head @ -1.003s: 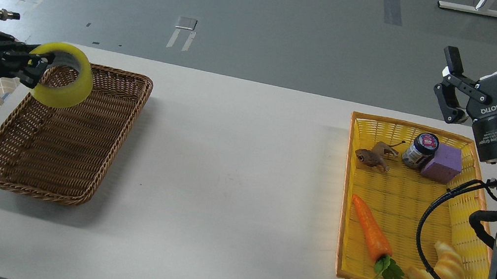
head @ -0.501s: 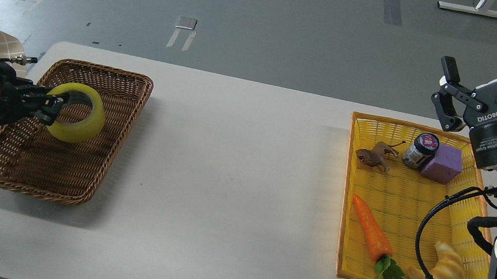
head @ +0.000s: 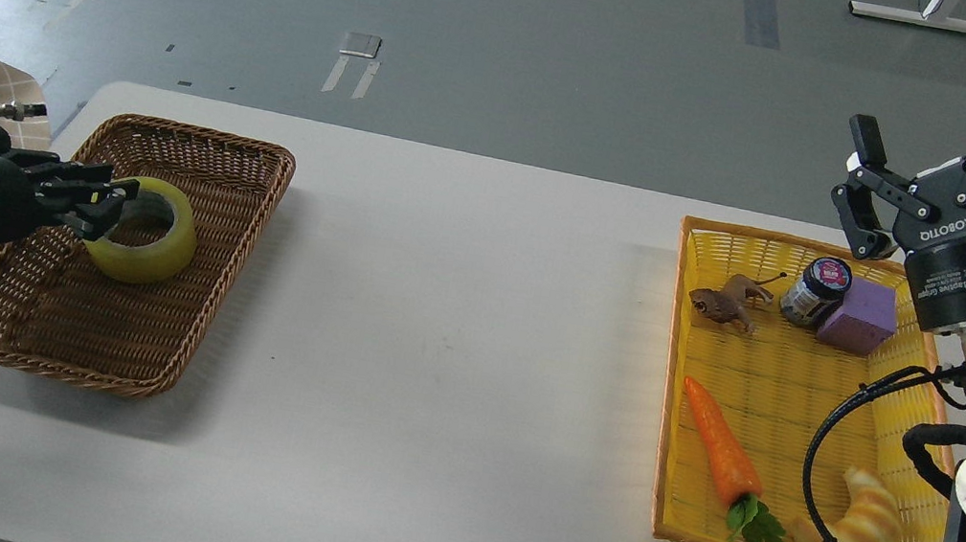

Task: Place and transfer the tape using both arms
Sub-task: 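Lower the tape into the woven basket with the left gripper, then open the left gripper and withdraw it from the tape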

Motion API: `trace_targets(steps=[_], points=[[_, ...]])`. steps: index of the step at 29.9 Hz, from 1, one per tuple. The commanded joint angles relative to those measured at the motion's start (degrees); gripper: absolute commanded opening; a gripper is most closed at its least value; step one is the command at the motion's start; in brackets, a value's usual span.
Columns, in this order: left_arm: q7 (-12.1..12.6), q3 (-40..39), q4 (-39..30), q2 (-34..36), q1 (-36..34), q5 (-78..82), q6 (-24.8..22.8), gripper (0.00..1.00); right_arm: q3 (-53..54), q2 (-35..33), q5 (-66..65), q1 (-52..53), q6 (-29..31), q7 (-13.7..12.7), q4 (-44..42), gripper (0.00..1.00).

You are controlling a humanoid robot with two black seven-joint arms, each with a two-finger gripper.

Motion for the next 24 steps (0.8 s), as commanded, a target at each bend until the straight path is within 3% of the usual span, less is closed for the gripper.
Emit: trace_targets(steps=[1,6,9,12,13,18,20,22,24], points=[[-1.12,0.02,0.12,0.19,-0.09,-0.55,0.17,0.57,-0.23,0.00,0.00,0.01,0.00,0.00,0.01,1.00],[-3.11,-0.25,0.91,0.01,-0.61,-0.99,2.63,0.70,-0.23,0.00,0.00,-0.08,0.00,0.09,0.01,1.00],[-3.11,-0.60,0.30,-0.95,-0.70,-3.18,2.90,0.73,-0.40,0.00,0.09,0.36,0.00,0.09,0.27,1.00],[-3.11,-0.60,-0.23,-3.59,-2.71,-10.64,2.72,0.85,-0.58,0.00,0.09,0.80,0.00,0.09,0.62,1.00],[-3.11,-0.69,-0.40,-4.64,-4.11,-14.58,2.20,0.96,-0.58,0.00,0.09,1.06,0.09,0.00,0.62,1.00],[-3.11,-0.86,-1.02,-7.54,-5.97,-29.71,-0.53,0.98,-2.33,0.00,0.00,1.32,0.17,0.09,0.53,1.00],[-1.91,-1.04,-1.90,-10.62,-5.97,-34.57,-0.44,0.98,-3.66,0.00,0.00,1.41,0.17,0.09,0.71,1.00],[1.50,-2.09,-3.82,-12.99,-5.97,-44.36,-0.18,0.98,-5.14,0.00,0.00,1.59,0.17,0.09,0.89,1.00],[1.95,-3.40,-5.49,-14.04,-6.15,-51.57,-0.09,0.98,-5.50,0.00,-0.26,2.20,0.17,0.09,0.71,1.00]])
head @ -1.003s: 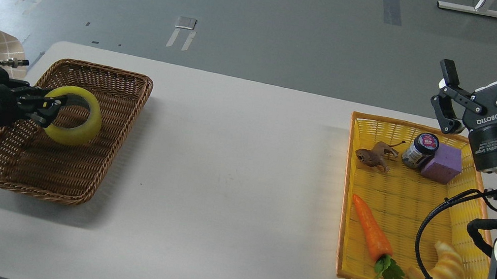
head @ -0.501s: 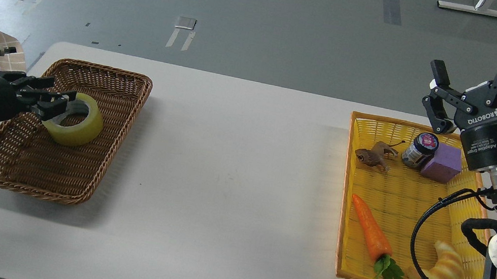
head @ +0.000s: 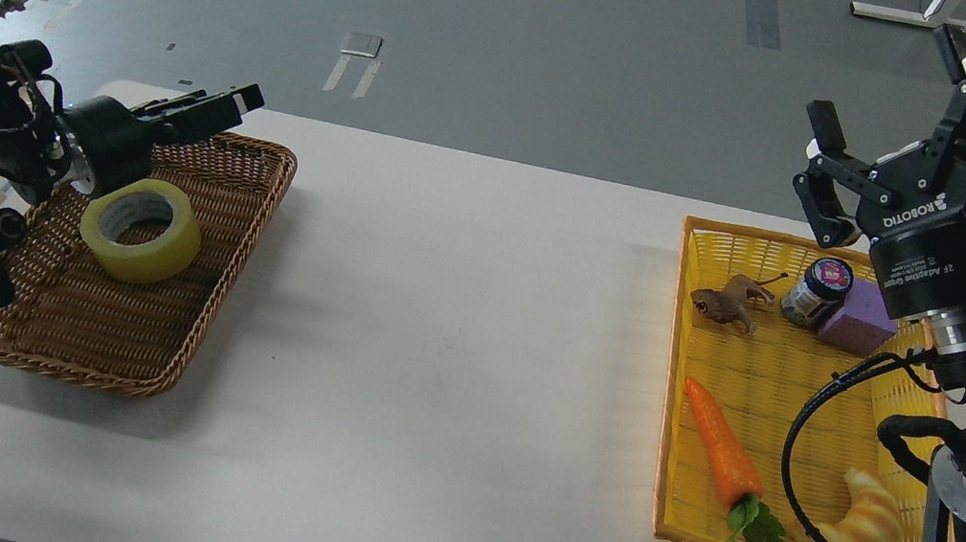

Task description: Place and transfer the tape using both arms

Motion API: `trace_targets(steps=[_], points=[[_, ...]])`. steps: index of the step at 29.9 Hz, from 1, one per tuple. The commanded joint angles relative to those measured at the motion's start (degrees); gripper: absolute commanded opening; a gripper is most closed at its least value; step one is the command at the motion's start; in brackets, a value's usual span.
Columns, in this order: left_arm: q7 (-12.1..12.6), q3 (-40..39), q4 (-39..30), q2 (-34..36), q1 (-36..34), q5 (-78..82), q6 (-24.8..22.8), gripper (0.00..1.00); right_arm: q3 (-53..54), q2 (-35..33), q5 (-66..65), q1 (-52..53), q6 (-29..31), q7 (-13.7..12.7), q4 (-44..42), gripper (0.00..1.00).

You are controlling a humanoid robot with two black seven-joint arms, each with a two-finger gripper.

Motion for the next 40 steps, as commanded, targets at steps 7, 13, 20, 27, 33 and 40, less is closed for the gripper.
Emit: trace_targets(steps=[7,13,20,27,33,40], points=[[1.71,-11.60,-9.28,-12.35,0.83,-25.43,0.21,0.98,-2.74,0.00,-2.70,3.04,0.14,-0.08,-0.72,1.00],[0.48,-23.38,-14.91,-20.80,3.29,-25.87,-0.49,0.98,-3.10,0.00,-2.97,4.37,0.76,-0.08,-2.12,1.00],[1.09,-27.79,-21.16,-32.32,8.04,-25.52,-0.67,0.98,-3.10,0.00,-3.33,9.54,2.70,0.00,-7.30,1.00],[6.35,-31.75,-20.37,-33.56,8.83,-26.75,-10.15,0.98,-3.45,0.00,-3.59,11.84,-0.38,-0.17,-8.71,1.00],[10.23,-33.94,-19.93,-36.72,9.01,-27.19,-11.39,0.98,-3.37,0.00,-3.15,12.72,-1.26,0.27,-9.51,1.00],[10.23,-36.32,-19.93,-36.81,9.01,-27.28,-11.74,0.98,-4.07,0.00,-3.32,12.89,-1.26,0.27,-9.77,1.00]])
